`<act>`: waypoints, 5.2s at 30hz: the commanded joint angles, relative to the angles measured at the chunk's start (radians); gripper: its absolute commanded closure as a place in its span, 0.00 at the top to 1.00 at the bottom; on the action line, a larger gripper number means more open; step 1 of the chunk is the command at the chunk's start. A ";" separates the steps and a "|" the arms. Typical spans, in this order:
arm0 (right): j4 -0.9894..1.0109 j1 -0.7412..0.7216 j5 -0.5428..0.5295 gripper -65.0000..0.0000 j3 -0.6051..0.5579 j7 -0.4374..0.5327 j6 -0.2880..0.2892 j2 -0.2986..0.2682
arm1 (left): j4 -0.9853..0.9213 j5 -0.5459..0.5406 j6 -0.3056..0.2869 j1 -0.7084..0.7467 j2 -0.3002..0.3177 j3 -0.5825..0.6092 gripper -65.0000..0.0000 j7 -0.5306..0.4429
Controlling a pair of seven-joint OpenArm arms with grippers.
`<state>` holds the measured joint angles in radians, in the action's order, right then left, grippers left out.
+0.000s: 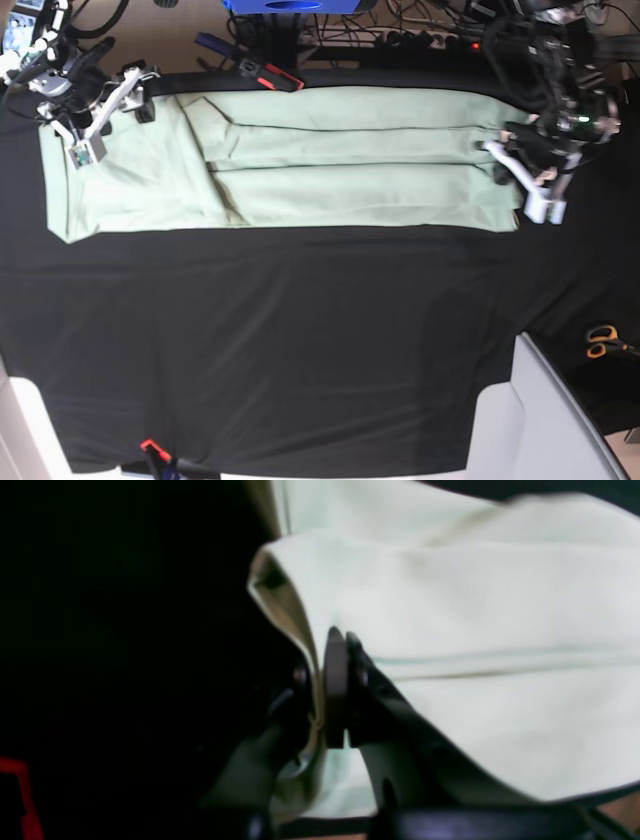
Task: Fold the T-shirt properly
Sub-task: 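Carry the shirt end with the left gripper toward the right gripper, then lower the folded end onto the shirt, open the left gripper and withdraw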
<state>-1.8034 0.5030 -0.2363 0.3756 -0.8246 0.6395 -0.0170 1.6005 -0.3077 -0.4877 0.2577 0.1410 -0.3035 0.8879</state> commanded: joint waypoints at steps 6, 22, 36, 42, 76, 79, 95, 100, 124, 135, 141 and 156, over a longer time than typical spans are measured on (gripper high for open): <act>-0.019 0.001 -0.013 0.61 0.003 0.015 0.006 -0.008 | 0.079 0.196 0.051 0.036 -0.094 0.140 0.00 -0.008; -0.017 0.004 -0.013 0.61 0.003 0.015 0.006 -0.008 | 0.229 0.396 0.051 0.067 -0.226 0.336 0.00 0.046; -0.017 0.004 -0.013 0.61 0.003 0.015 0.006 -0.008 | 0.229 0.396 0.051 0.028 -0.229 0.553 0.00 0.046; -0.016 0.004 -0.013 0.61 0.003 0.015 0.006 -0.008 | 0.223 0.397 0.051 -0.028 -0.272 0.617 0.00 0.121; -0.017 0.001 -0.013 0.61 0.004 0.015 0.006 0.012 | 0.054 0.387 0.051 -0.108 -0.298 0.755 0.00 0.159; -0.017 0.001 -0.013 0.61 0.004 0.015 0.006 0.012 | 0.054 0.387 0.051 -0.108 -0.298 0.755 0.00 0.159; -0.017 0.007 -0.013 0.61 0.007 0.015 0.006 0.012 | -0.004 0.385 0.050 -0.142 -0.298 0.826 0.00 0.159; -0.019 0.007 -0.013 0.61 0.006 0.015 0.006 0.012 | -0.001 0.385 0.051 -0.143 -0.298 0.824 0.00 0.159; -0.019 0.003 -0.013 0.61 0.004 0.015 0.006 0.012 | -0.027 0.385 0.051 -0.185 -0.298 0.827 0.00 0.158; -0.019 0.003 -0.013 0.61 0.004 0.015 0.006 0.012 | -0.021 0.385 0.051 -0.185 -0.298 0.835 0.33 0.158; -0.017 0.003 -0.013 0.61 0.004 0.015 0.006 0.012 | -0.024 0.227 0.051 -0.222 -0.298 0.834 0.37 0.159; -0.034 0.003 -0.011 0.60 -0.011 0.015 0.006 0.012 | 0.185 0.134 0.051 -0.225 -0.234 0.745 0.19 0.167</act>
<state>-1.8114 0.5053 -0.2310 0.3634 -0.8295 0.6388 0.0002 1.7733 -0.1829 -0.4404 0.0364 -0.0967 0.4454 1.0515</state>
